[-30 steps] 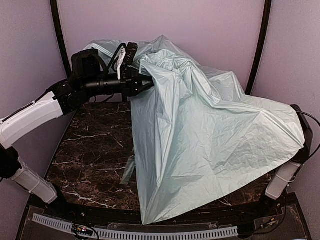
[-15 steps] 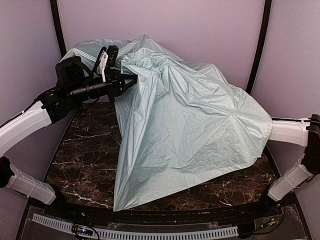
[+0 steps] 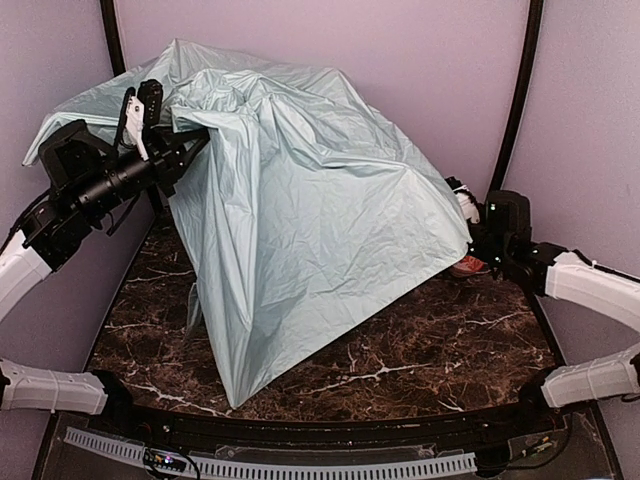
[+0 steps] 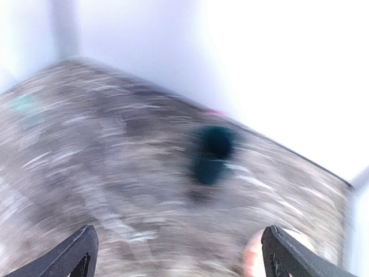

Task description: Put away the umbrella

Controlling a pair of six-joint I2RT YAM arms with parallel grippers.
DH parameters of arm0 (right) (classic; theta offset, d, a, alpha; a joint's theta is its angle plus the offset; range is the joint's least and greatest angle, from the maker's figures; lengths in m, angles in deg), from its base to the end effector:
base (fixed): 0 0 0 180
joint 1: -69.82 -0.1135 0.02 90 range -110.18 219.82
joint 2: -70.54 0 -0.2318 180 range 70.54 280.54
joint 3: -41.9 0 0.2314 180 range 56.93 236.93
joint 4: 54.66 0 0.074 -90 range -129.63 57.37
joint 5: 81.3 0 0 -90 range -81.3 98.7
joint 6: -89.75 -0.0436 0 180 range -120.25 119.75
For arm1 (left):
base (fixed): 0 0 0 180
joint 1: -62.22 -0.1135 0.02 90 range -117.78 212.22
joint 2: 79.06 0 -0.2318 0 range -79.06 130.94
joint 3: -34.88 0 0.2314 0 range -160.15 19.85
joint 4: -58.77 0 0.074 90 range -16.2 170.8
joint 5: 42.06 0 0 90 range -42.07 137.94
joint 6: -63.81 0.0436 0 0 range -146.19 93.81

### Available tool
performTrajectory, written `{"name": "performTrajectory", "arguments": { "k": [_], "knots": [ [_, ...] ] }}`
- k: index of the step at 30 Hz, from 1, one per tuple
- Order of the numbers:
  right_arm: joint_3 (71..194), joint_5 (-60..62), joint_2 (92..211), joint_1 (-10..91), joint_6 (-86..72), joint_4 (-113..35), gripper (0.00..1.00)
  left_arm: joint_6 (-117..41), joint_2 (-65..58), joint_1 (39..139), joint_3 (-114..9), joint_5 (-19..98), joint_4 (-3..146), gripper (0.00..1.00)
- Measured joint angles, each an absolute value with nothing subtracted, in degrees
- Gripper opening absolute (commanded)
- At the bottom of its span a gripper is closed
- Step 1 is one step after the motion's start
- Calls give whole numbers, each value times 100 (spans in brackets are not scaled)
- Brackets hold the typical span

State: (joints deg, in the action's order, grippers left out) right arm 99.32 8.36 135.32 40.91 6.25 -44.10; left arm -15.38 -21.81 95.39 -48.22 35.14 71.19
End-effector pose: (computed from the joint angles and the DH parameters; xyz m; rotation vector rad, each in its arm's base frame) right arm 0.2298 0.1272 0.2574 -0.5795 1.8018 0.2731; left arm 0.1757 -0.1264 0.4364 0.6807 1.1752 -0.4782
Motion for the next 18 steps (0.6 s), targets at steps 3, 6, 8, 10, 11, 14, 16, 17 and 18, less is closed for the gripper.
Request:
{"name": "performTrajectory", "arguments": {
  "k": [3, 6, 8, 10, 11, 14, 16, 17, 18],
  "knots": [
    [10488, 2145, 13648, 4636, 240, -4012, 100, -1422, -2231, 9539, -4825, 3689, 7274, 0],
    [10927, 3238, 13676, 4933, 74, -3848, 100, -1361, -2223, 9539, -4825, 3735, 7473, 0],
    [11091, 3581, 13626, 4941, 96, -3837, 99, -1337, -2203, 9539, -4825, 3665, 7604, 0],
    [11242, 3592, 13534, 4939, 210, -3829, 99, -1333, -2164, 9537, -4827, 3527, 7733, 0],
    [11305, 3417, 13455, 4944, 297, -3837, 100, -1335, -2131, 9537, -4829, 3426, 7783, 0],
    [11421, 1957, 13117, 4928, 566, -3982, 100, -1372, -1973, 9537, -4838, 2989, 7890, 0],
    [11548, 875, 13027, 4784, 765, -4054, 100, -1446, -1834, 9537, -4853, 2679, 7910, 0],
    [11690, 301, 13058, 4533, 944, -4047, 100, -1523, -1740, 9537, -4868, 2493, 7905, 0],
    [11808, -84, 13145, 4262, 1097, -4047, 100, -1584, -1652, 9537, -4881, 2303, 7884, 0]
  ]
}}
